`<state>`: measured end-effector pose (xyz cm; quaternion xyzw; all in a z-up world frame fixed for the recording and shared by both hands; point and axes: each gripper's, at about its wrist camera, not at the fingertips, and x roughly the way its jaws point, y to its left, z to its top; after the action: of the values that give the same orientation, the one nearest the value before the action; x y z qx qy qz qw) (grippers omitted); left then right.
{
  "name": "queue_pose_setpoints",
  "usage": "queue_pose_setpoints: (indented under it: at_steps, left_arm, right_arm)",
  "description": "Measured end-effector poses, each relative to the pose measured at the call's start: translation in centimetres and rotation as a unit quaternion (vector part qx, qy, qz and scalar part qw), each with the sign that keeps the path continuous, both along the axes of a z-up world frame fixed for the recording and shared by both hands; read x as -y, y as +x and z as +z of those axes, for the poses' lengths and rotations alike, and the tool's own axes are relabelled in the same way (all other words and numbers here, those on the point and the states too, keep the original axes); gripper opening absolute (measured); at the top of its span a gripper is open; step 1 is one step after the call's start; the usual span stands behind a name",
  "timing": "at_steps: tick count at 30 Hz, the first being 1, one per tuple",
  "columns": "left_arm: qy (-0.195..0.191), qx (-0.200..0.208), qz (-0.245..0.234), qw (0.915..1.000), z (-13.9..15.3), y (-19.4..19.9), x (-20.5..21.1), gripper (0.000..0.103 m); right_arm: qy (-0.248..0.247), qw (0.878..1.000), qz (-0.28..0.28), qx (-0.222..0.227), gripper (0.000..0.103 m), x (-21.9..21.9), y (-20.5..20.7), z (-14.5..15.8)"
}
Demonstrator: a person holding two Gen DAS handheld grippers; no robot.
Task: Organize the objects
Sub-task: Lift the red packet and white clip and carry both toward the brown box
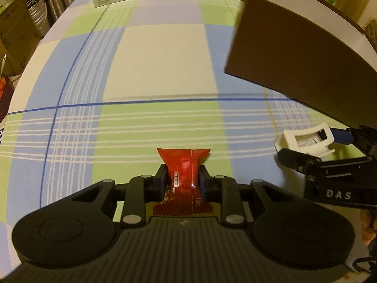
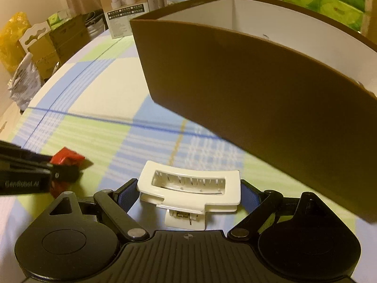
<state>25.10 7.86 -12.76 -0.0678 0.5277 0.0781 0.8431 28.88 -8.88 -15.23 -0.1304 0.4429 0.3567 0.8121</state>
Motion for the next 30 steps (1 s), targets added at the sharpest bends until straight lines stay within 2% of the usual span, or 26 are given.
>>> queue_pose_setpoints:
  at_steps: [21, 30]
  left_arm:
    - [-0.014, -0.007, -0.090, 0.9958, 0.5, -2.4, 10.0, 0.022]
    - [-0.021, -0.006, -0.104, 0.9943, 0.8, -3.2, 12.9, 0.021]
  right_arm:
    - [-0.005, 0.999, -0.042, -0.027, 0.085, 11.1, -2.9, 1.2]
    - [0.005, 0.999, -0.045, -0.028, 0.085, 14.1, -3.1, 2.4]
